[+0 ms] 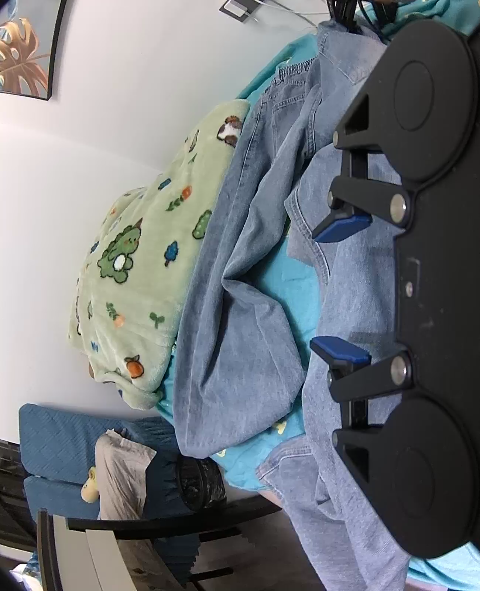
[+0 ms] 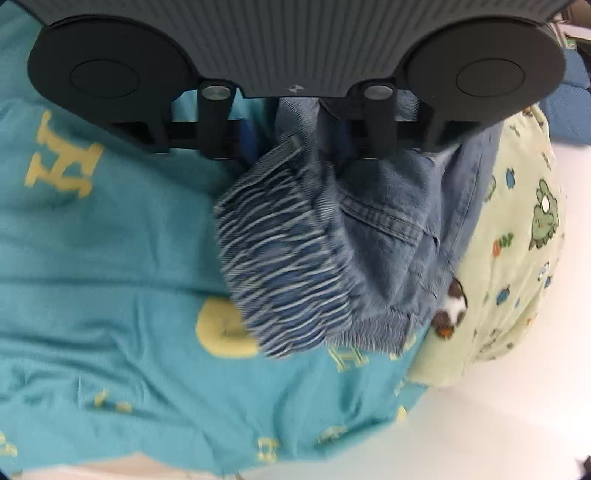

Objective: Fold clothes

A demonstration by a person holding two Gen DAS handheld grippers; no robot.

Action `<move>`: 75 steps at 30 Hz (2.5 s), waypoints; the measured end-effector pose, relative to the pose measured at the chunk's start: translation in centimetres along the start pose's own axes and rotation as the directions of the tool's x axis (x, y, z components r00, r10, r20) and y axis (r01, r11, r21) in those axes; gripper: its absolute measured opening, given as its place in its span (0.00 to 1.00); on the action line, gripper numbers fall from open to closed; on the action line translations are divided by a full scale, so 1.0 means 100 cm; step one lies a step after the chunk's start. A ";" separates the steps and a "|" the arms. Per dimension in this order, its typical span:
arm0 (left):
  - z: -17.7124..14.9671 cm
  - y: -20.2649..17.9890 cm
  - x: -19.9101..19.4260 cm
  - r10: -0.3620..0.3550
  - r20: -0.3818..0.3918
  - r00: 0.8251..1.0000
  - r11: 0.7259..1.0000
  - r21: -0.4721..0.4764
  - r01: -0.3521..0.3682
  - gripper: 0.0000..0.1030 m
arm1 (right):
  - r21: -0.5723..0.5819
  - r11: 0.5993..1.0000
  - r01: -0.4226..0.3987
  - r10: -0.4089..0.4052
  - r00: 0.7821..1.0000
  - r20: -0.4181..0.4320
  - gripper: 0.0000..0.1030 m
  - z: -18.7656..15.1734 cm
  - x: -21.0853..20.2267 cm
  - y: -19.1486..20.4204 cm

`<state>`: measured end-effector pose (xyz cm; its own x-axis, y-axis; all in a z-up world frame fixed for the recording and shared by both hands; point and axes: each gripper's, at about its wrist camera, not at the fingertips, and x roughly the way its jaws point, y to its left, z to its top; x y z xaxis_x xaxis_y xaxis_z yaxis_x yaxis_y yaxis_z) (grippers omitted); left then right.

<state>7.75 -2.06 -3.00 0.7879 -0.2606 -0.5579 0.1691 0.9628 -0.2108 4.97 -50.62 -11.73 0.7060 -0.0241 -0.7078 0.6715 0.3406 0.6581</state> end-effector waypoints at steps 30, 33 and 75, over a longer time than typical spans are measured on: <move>0.003 0.047 -0.004 0.001 -0.040 0.999 0.971 -0.237 -0.010 0.56 | -0.049 0.998 0.046 -0.036 0.981 0.192 0.59 0.028 -0.040 -0.022; 0.012 0.066 -0.019 0.005 -0.039 0.999 0.953 -0.301 -0.016 0.56 | -0.105 0.994 0.030 -0.007 0.977 0.214 0.59 0.013 -0.052 -0.005; -0.009 0.306 -0.060 0.177 -0.152 0.972 0.494 -0.841 -0.221 0.04 | -0.338 0.925 -0.173 0.131 0.981 -0.143 0.60 -0.096 -0.018 0.072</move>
<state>7.67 28.88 -6.80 0.7062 -0.0935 -0.7018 -0.5886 0.4732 -0.6554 6.39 -39.12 -8.22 0.7480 0.1557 -0.6452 0.4231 0.6372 0.6443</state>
